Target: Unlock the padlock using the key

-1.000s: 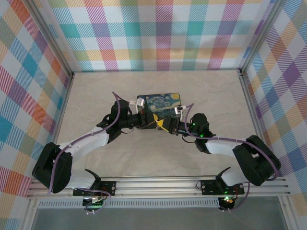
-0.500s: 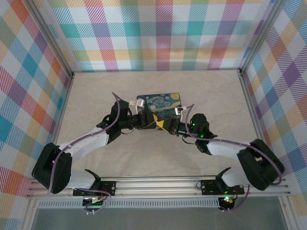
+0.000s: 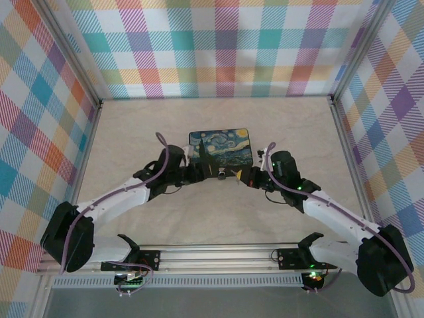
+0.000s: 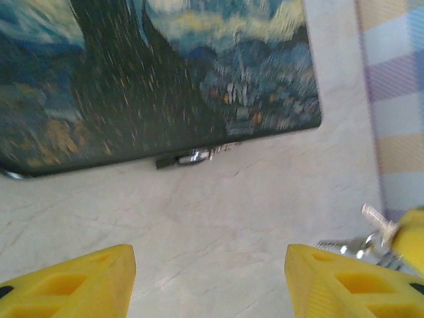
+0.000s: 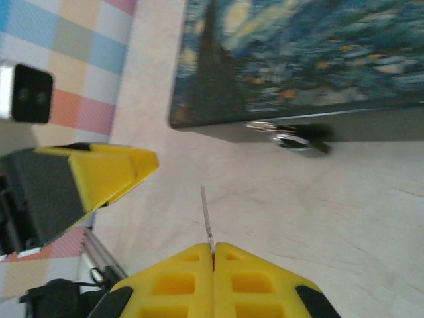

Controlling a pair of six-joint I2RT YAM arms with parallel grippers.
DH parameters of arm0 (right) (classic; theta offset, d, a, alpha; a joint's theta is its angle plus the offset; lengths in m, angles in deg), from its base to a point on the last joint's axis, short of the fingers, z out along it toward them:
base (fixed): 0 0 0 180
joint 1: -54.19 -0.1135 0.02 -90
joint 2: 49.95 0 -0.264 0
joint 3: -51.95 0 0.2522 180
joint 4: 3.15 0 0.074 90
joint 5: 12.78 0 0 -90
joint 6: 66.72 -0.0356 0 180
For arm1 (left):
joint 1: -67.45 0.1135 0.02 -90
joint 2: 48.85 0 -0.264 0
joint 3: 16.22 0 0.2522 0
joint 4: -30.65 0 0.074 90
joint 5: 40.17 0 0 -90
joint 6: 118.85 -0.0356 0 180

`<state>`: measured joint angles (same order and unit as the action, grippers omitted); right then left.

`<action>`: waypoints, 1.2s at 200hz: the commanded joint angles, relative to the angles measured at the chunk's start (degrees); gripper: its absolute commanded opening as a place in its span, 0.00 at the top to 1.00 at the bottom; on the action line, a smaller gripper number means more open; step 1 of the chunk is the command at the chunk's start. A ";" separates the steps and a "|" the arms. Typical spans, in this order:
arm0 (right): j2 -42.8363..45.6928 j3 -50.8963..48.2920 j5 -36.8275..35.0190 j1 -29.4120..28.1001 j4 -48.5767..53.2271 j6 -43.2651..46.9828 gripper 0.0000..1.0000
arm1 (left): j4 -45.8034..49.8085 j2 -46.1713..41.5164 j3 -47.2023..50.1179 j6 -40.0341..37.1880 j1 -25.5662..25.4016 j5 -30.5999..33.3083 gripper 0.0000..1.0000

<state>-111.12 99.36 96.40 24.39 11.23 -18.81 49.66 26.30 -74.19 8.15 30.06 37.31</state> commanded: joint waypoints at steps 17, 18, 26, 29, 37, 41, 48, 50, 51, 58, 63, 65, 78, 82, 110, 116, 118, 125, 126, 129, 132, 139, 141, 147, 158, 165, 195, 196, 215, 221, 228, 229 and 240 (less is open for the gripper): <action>2.53 0.97 0.33 3.40 6.91 6.20 1.00 | 0.81 8.09 -3.03 -0.97 -7.86 13.23 0.38; 2.58 0.98 0.33 3.46 7.01 6.26 1.00 | 0.72 8.35 -3.14 -0.96 -8.04 13.49 0.38; 2.95 1.30 0.50 4.01 7.77 6.84 1.00 | 0.29 10.32 -4.14 -0.88 -9.08 15.38 0.38; 3.12 1.37 0.51 4.23 8.20 6.96 1.00 | 0.13 11.07 -4.64 -0.81 -9.36 15.86 0.37; 3.61 1.44 0.66 4.77 9.06 7.57 1.00 | -0.57 12.87 -5.74 -0.78 -9.98 16.99 0.37; 3.80 1.55 0.68 5.18 9.50 7.69 1.00 | -1.07 13.68 -6.22 -0.86 -10.26 17.40 0.37; 4.26 1.51 0.75 5.96 10.33 8.00 1.00 | -2.03 14.93 -6.93 -0.93 -10.75 18.41 0.37; 4.36 1.51 0.77 6.20 10.55 8.03 1.00 | -2.30 15.22 -7.12 -0.82 -10.88 18.73 0.37; 4.42 1.51 0.77 6.31 10.63 8.01 1.00 | -2.41 15.38 -7.21 -0.80 -10.92 18.87 0.37; 4.77 1.42 1.06 7.20 11.21 8.12 1.00 | -3.25 16.59 -7.71 -0.71 -11.24 19.72 0.36; 4.95 1.29 1.32 7.91 11.61 8.25 1.00 | -3.80 17.56 -8.38 -0.74 -11.45 20.31 0.36; 5.04 1.28 1.48 8.13 11.66 8.25 1.00 | -3.95 17.83 -8.58 -0.77 -11.58 20.57 0.36; 5.65 1.22 2.36 9.63 12.39 8.47 1.00 | -4.09 20.83 -10.61 -1.25 -12.61 22.42 0.36; 5.85 1.19 2.55 10.02 12.51 8.61 1.00 | -3.84 21.75 -11.30 -1.48 -12.89 23.15 0.36; 7.23 1.62 3.30 11.50 13.82 9.48 1.00 | -1.51 27.98 -15.76 -0.29 -15.07 29.83 0.36; 7.44 1.80 3.47 11.79 14.03 9.70 1.00 | -1.39 29.06 -16.47 0.23 -15.25 30.89 0.36; 7.52 1.85 3.56 11.83 14.09 9.78 1.00 | -1.32 29.43 -16.67 0.44 -15.32 31.17 0.37; 7.85 1.92 3.85 12.02 14.31 9.91 1.00 | -1.26 30.67 -17.53 1.01 -15.43 32.12 0.37; 7.88 1.94 3.89 12.03 14.40 9.91 1.00 | -1.24 30.84 -17.60 1.08 -15.48 32.29 0.37; 8.02 1.87 4.05 12.06 14.47 9.96 1.00 | -1.17 31.35 -17.96 1.20 -15.56 32.75 0.37; 8.14 1.86 4.22 12.14 14.47 10.03 1.00 | -1.04 31.82 -18.22 1.50 -15.63 33.30 0.37; 8.46 1.86 4.57 12.27 14.68 10.12 1.00 | -0.79 32.80 -18.97 1.95 -15.78 34.57 0.38; 8.51 1.86 4.66 12.30 14.78 10.17 1.00 | -0.78 33.07 -19.16 2.01 -15.85 34.84 0.38; 8.73 1.67 5.10 12.32 14.93 10.28 1.00 | -0.77 33.81 -19.69 2.30 -15.88 35.44 0.40; 9.17 1.38 5.68 12.40 15.09 10.33 1.00 | -0.61 34.96 -20.53 2.56 -15.88 36.42 0.41; 9.44 1.05 6.02 12.40 15.22 10.37 1.00 | -0.43 35.56 -21.02 2.88 -15.88 37.12 0.42; 10.43 -0.71 7.03 12.55 14.90 10.15 1.00 | 0.01 36.89 -22.05 2.95 -15.89 39.11 0.43; 10.44 -0.74 7.07 12.52 14.87 10.12 1.00 | 0.05 36.90 -22.10 2.93 -15.88 39.17 0.43; 10.53 -1.81 7.72 12.50 13.95 9.66 1.00 | 0.41 37.45 -22.83 2.46 -15.96 40.12 0.44; 10.47 -2.06 8.01 12.50 13.60 9.50 1.00 | 0.66 37.64 -23.14 2.29 -15.96 40.64 0.45; 10.38 -2.18 8.27 12.54 13.29 9.31 1.00 | 1.25 37.90 -23.60 2.29 -15.96 41.23 0.46; 10.37 -2.23 8.30 12.51 13.19 9.31 1.00 | 1.29 37.93 -23.67 2.25 -15.96 41.33 0.47; 10.28 -2.48 8.63 12.49 13.00 9.14 1.00 | 1.59 38.37 -24.20 2.05 -15.96 41.69 0.52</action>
<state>-101.15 98.05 102.83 36.61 25.20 -9.87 49.55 63.55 -96.00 10.51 14.59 75.17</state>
